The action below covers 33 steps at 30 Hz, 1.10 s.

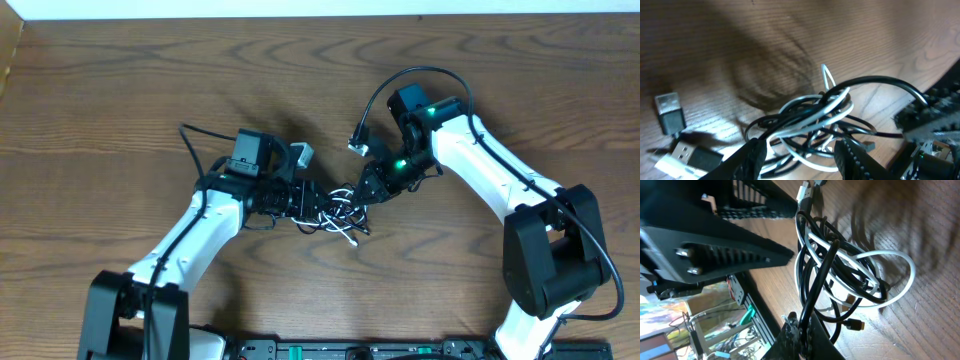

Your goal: Untangle cables

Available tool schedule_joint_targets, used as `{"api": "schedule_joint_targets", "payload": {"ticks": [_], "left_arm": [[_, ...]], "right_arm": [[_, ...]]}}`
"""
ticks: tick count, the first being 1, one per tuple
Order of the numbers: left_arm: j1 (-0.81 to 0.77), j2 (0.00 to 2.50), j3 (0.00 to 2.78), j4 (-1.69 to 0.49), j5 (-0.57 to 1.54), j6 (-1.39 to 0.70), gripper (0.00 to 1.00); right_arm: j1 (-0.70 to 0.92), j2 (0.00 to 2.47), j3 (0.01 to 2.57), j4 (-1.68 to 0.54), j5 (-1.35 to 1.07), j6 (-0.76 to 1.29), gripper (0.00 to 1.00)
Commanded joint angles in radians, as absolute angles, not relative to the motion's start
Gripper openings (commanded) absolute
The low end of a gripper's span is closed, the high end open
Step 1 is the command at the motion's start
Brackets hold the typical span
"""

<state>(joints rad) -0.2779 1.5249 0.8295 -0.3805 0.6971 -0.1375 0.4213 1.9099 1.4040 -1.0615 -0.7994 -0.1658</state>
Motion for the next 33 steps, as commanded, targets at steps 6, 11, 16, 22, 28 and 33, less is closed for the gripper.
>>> {"api": "schedule_joint_targets", "payload": {"ticks": [6,11,16,22,28,33], "left_arm": [[-0.336,1.576,0.839,-0.315,0.629,-0.136,0.5],[-0.372,1.62,0.838,-0.297,0.49,-0.136,0.5],[-0.377,1.652,0.838,-0.262,0.485,-0.145,0.44],[-0.377,1.652,0.838,-0.236,0.485,-0.158,0.19],[-0.377,1.652,0.838,-0.236,0.489,-0.201,0.07],[-0.352,1.637,0.838,-0.267,0.489,-0.2,0.07]], "right_arm": [[0.427,1.901,1.404,-1.066,-0.814,-0.181,0.01],[0.427,1.902,1.404,-1.066,-0.813,-0.181,0.01],[0.427,1.901,1.404,-1.075,-0.754,-0.179,0.01],[0.427,1.902,1.403,-1.108,-0.641,-0.168,0.01],[0.427,1.902,1.403,-1.115,-0.518,-0.088,0.01],[0.427,1.902,1.403,-1.124,-0.211,0.1,0.01]]}}
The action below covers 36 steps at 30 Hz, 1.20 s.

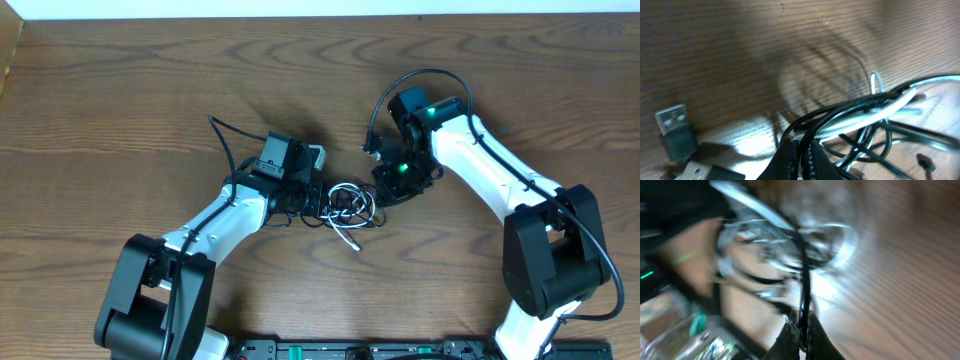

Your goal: Untangle cables

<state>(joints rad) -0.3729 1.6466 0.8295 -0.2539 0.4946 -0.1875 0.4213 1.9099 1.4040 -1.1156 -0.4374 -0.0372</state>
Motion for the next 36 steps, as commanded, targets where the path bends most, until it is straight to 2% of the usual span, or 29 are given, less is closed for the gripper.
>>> {"api": "schedule_joint_targets", "payload": {"ticks": [1,9,17,19,22,27,28,29,30,31,32,33,36], "left_arm": [[-0.34,1.624,0.838,-0.276,0.489,-0.201,0.07],[-0.216,1.415,0.838,-0.399,0.489,-0.2,0.07],[-0.113,1.213,0.838,-0.494,0.49,-0.197,0.07],[-0.107,1.181,0.838,-0.501,0.539,-0.197,0.08],[-0.109,1.148,0.838,-0.476,0.741,-0.197,0.07],[-0.117,1.136,0.838,-0.392,1.007,-0.197,0.07],[-0.123,1.136,0.838,-0.379,1.037,-0.197,0.08],[-0.131,1.136,0.838,-0.366,1.06,-0.196,0.08],[-0.142,1.136,0.838,-0.353,1.071,-0.197,0.07],[-0.152,1.136,0.838,-0.346,1.074,-0.196,0.07],[-0.163,1.136,0.838,-0.337,1.081,-0.196,0.08],[-0.176,1.136,0.838,-0.323,1.094,-0.196,0.07],[-0.205,1.136,0.838,-0.291,1.098,-0.195,0.07]], "right_arm": [[0.427,1.902,1.403,-1.131,-0.149,0.131,0.01],[0.418,1.902,1.403,-1.196,0.251,0.373,0.01],[0.37,1.902,1.403,-1.215,0.306,0.441,0.01],[0.358,1.902,1.403,-1.206,0.249,0.432,0.01],[0.356,1.902,1.403,-1.16,0.053,0.303,0.01],[0.374,1.902,1.403,-1.051,-0.535,-0.02,0.03],[0.381,1.902,1.403,-1.031,-0.659,-0.083,0.07],[0.389,1.902,1.403,-1.016,-0.741,-0.126,0.17],[0.4,1.902,1.403,-1.001,-0.825,-0.168,0.41],[0.412,1.902,1.403,-0.989,-0.869,-0.191,0.55],[0.422,1.902,1.403,-0.976,-0.884,-0.2,0.61],[0.434,1.902,1.403,-0.959,-0.884,-0.2,0.63],[0.464,1.902,1.403,-0.926,-0.883,-0.199,0.63]]}}
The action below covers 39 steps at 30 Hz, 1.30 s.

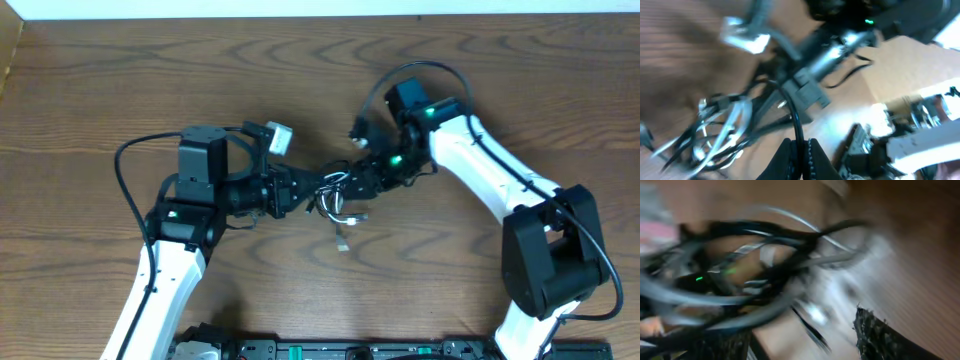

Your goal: Untangle cables

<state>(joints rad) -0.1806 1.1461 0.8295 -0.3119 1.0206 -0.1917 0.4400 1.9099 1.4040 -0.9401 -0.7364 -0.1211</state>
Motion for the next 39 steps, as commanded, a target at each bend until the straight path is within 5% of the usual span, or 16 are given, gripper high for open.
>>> {"api": "schedule_joint_targets", "payload": {"ticks": [1,9,13,16,22,30,36,39], "left_arm": [[-0.212,1.137,0.838,-0.282,1.092,-0.196,0.08],[-0.218,1.139,0.838,-0.31,1.081,-0.197,0.08],[-0.229,1.139,0.838,-0.331,1.085,-0.2,0.07],[-0.248,1.139,0.838,-0.331,1.084,-0.2,0.08],[-0.255,1.139,0.838,-0.336,1.08,-0.2,0.07],[-0.255,1.139,0.837,-0.464,0.773,-0.2,0.08],[-0.255,1.141,0.835,-0.527,0.746,-0.196,0.09],[-0.255,1.145,0.832,-0.555,0.744,-0.196,0.25]], "right_arm": [[0.473,1.902,1.403,-0.918,-0.883,-0.198,0.63],[0.491,1.902,1.403,-0.829,-0.881,-0.11,0.49],[0.492,1.902,1.403,-0.746,-0.775,0.057,0.19],[0.501,1.902,1.403,-0.707,-0.593,0.25,0.09],[0.527,1.902,1.403,-0.699,-0.491,0.37,0.01],[0.531,1.902,1.403,-0.829,-0.397,0.374,0.03],[0.506,1.902,1.403,-0.969,-0.184,0.374,0.07],[0.482,1.902,1.403,-0.997,-0.141,0.369,0.08]]}}
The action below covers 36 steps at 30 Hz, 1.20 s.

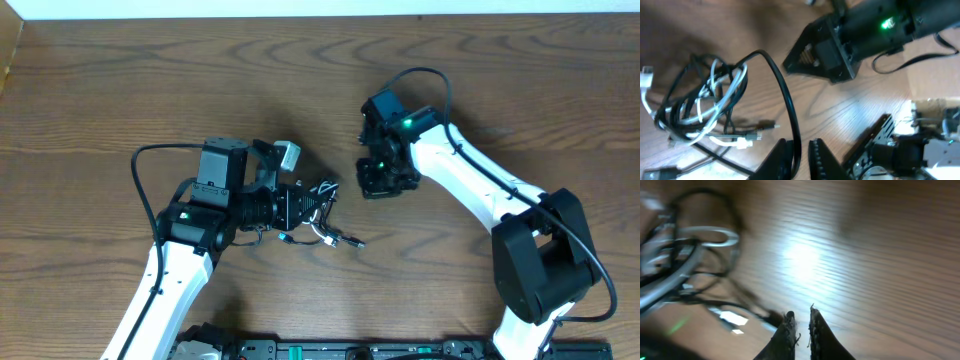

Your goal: Untangle cables

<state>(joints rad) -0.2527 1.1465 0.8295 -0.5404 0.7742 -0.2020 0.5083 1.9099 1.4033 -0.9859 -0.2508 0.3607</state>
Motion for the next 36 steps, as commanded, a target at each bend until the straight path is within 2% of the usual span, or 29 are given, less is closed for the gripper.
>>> {"api": "schedule_joint_targets", "payload": {"ticks": [1,2,4,10,16,21,29,36], "left_arm": [[-0.255,1.145,0.829,-0.567,0.736,-0.196,0.3],[-0.255,1.145,0.825,-0.574,0.723,-0.196,0.32],[-0.255,1.145,0.818,-0.601,0.68,-0.196,0.35],[-0.255,1.165,0.817,-0.657,0.526,-0.197,0.45],[-0.255,1.212,0.817,-0.654,0.501,-0.22,0.51],[-0.255,1.287,0.817,-0.626,0.469,-0.223,0.56],[-0.255,1.449,0.817,-0.508,0.469,-0.223,0.6],[-0.255,1.6,0.817,-0.423,0.459,-0.223,0.61]], "right_arm": [[0.476,1.902,1.403,-0.999,-0.141,0.364,0.09],[0.469,1.902,1.403,-1.0,-0.141,0.361,0.09],[0.458,1.902,1.403,-0.995,-0.141,0.361,0.17],[0.438,1.902,1.403,-0.904,-0.159,0.358,0.21],[0.445,1.902,1.403,-0.774,-0.383,0.358,0.33],[0.483,1.902,1.403,-0.733,-0.49,0.358,0.37],[0.6,1.902,1.403,-0.784,-0.462,0.359,0.39],[0.689,1.902,1.399,-0.888,-0.186,0.395,0.4]]}}
